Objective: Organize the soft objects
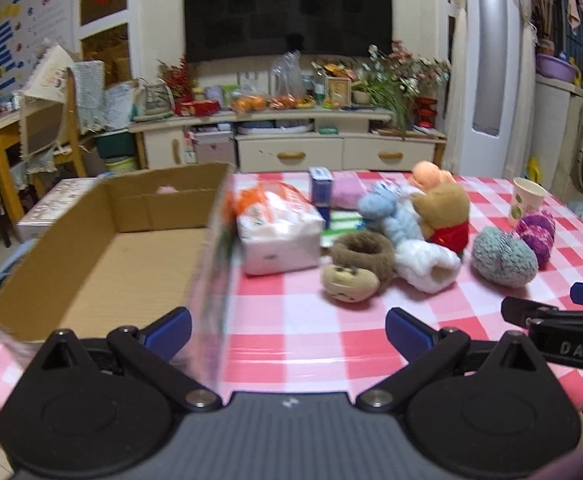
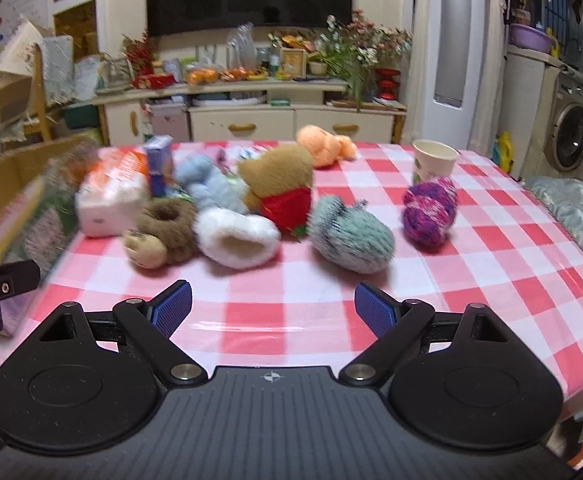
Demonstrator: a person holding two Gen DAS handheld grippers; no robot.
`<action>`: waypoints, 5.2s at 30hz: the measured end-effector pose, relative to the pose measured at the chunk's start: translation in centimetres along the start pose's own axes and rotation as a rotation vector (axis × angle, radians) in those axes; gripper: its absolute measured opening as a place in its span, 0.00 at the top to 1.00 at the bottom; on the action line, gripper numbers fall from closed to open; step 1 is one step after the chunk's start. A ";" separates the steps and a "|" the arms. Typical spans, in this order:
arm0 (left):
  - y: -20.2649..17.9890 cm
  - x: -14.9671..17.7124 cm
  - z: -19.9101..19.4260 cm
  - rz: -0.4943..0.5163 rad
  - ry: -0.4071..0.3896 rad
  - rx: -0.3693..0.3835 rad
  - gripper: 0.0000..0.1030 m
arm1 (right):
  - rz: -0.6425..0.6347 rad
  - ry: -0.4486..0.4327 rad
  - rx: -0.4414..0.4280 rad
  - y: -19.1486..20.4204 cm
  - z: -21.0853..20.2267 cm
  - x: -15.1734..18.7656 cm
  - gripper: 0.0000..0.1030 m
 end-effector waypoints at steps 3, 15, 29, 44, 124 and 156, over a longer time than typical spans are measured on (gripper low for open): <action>1.6 -0.3 -1.5 -0.011 -0.020 -0.027 0.01 | -0.003 -0.018 -0.041 0.8 -0.3 -0.4 0.00; 7.7 -0.4 -6.1 -0.088 -0.082 -0.123 0.01 | -0.098 -0.098 -0.176 4.7 -2.9 -0.4 0.00; 9.6 0.1 -7.0 -0.123 -0.095 -0.165 0.01 | -0.166 -0.128 -0.238 7.2 -4.4 -0.6 0.00; 6.8 0.3 -5.5 -0.066 -0.069 -0.127 0.01 | -0.098 -0.119 -0.147 4.2 -3.7 -0.1 0.00; -19.3 -3.1 16.2 0.166 0.128 0.471 0.29 | 0.188 0.000 0.095 -18.3 8.4 -3.6 0.49; -9.7 -6.8 10.9 0.108 -0.026 0.393 0.29 | 0.098 0.010 0.052 -12.7 7.6 -3.8 0.51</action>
Point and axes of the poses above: each gripper's, at about its wrist camera, not at the fingertips, and z roughly the way its jaws point, y to its left, x to its underside, the point moved 3 cm from there along z, roughly the way its jaws point, and after that the axes turned 4 degrees about -y, right-handed, at the moved point
